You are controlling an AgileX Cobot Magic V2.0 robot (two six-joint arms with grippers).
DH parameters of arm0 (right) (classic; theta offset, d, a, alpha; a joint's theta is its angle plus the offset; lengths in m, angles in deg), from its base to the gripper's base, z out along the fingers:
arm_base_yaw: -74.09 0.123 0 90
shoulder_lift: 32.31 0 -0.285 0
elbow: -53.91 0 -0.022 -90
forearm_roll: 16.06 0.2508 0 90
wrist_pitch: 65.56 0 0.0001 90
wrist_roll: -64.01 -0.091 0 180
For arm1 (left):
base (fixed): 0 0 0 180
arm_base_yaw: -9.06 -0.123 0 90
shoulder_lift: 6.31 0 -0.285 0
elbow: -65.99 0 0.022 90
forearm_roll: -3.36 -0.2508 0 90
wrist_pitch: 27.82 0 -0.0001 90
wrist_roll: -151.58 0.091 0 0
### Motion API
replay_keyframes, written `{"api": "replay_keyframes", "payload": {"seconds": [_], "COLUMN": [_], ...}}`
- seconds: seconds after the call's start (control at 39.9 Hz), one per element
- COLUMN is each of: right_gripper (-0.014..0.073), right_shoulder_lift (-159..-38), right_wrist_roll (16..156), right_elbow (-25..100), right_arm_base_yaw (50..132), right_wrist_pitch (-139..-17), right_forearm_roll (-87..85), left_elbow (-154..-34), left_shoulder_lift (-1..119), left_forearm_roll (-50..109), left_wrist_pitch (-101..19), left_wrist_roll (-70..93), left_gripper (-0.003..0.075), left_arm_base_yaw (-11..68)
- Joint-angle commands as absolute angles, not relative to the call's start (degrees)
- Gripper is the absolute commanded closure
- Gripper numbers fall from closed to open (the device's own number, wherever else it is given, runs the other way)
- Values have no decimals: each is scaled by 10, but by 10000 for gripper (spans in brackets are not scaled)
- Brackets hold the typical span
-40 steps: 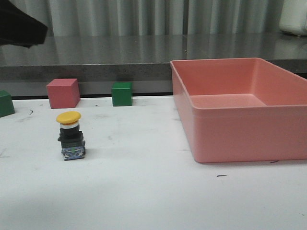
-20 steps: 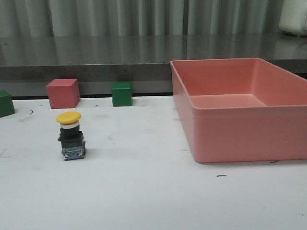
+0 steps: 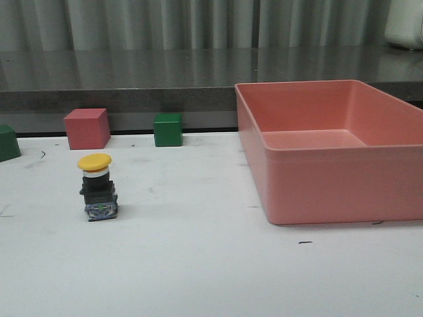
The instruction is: Place and stand button with both arms
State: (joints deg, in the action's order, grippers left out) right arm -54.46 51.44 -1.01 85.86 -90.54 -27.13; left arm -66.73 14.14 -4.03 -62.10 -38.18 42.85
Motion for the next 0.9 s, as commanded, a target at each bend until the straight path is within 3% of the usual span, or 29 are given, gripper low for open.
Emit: {"api": "replay_keyframes", "payload": {"seconds": [0.0, 0.58, 0.73, 0.88], "right_gripper": [664, 664, 664, 664], "right_shoulder_lift": [-549, -549, -549, -549], "right_wrist_roll": [519, 519, 519, 519], "right_elbow": [4, 4, 4, 4], "right_arm_base_yaw": [857, 857, 857, 857], "right_wrist_pitch": [-857, -857, -857, -857], "right_forearm_roll": [-282, -282, -282, -282], "left_elbow": [-682, -666, -616, -574], "left_shoulder_lift": [147, 144, 119, 87], "left_forearm_roll": [-37, -27, 24, 46], "left_wrist_pitch": [-583, -539, -444, -432], "left_wrist_roll": [-387, -379, -312, -309], "left_gripper": [740, 741, 740, 741], "left_arm_base_yaw": [433, 432, 401, 342]}}
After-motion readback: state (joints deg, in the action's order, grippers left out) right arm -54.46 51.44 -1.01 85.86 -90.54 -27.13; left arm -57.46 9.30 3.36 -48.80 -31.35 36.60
